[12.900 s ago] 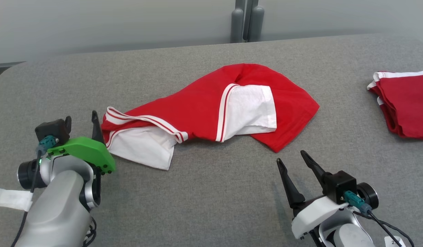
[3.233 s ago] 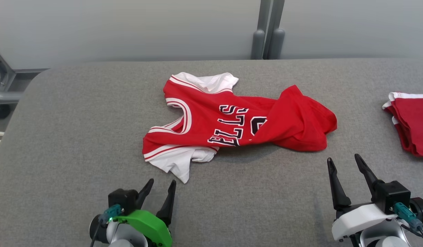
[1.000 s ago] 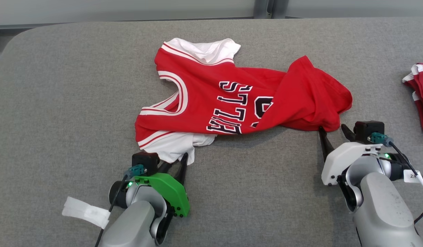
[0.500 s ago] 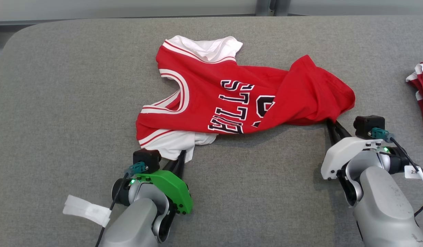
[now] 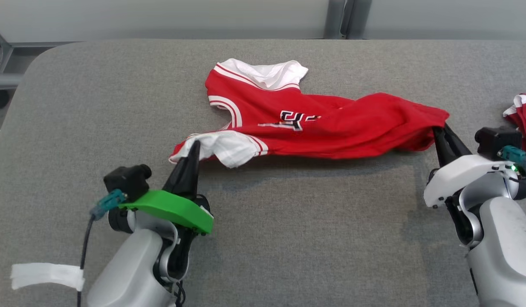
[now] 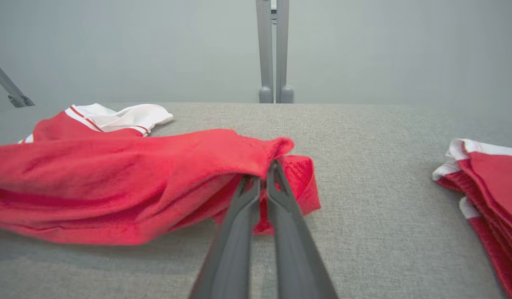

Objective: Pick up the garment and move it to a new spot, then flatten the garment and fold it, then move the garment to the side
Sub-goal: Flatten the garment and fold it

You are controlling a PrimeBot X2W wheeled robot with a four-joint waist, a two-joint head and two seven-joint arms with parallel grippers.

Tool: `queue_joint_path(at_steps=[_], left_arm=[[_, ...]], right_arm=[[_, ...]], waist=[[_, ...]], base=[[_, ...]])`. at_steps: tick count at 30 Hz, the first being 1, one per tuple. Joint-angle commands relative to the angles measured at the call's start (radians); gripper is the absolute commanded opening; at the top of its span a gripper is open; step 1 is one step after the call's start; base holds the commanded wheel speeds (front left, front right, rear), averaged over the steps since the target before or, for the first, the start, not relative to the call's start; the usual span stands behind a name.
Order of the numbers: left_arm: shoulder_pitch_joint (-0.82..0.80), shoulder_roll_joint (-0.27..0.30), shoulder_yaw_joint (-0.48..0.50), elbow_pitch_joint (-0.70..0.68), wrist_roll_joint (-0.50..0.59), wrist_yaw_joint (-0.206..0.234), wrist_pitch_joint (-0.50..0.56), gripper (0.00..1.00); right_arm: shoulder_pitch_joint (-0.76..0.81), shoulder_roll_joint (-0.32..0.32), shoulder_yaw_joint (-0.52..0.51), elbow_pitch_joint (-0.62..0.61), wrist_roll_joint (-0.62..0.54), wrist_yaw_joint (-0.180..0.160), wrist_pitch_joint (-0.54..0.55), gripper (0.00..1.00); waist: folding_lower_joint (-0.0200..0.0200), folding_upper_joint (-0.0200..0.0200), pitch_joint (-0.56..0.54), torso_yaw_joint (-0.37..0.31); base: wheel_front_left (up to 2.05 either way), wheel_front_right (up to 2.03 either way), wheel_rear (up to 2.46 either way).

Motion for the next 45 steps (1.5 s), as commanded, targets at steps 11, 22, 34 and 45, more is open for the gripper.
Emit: queue_joint_path(at_steps=[11, 22, 34, 45], left_arm=[[-0.288, 0.159, 0.130, -0.261, -0.055, 0.043, 0.199, 0.00], [-0.849, 0.248, 0.254, -0.215, -0.093, 0.012, 0.349, 0.00], [-1.186, 0.260, 0.365, -0.122, -0.043, 0.009, 0.159, 0.00], [-0.965, 0.215, 0.300, -0.123, -0.058, -0.090, 0.051, 0.00]], right_arm=[[-0.308, -0.127, 0.127, -0.140, 0.127, -0.001, 0.210, 0.00], [-0.827, -0.158, 0.218, 0.042, 0.120, -0.001, 0.250, 0.00], [-1.169, -0.096, 0.078, 0.221, -0.039, -0.002, 0.025, 0.00], [-1.069, -0.107, 0.136, 0.317, -0.048, -0.002, -0.007, 0.00]], waist=[[0.0000, 0.0000, 0.145, -0.048], [0.0000, 0.0000, 0.408, -0.118], [0.0000, 0.0000, 0.463, -0.130], [0.0000, 0.0000, 0.519, -0.089]], base=[[0.00, 0.00, 0.00], [0.00, 0.00, 0.00], [0.00, 0.00, 0.00], [0.00, 0.00, 0.00]])
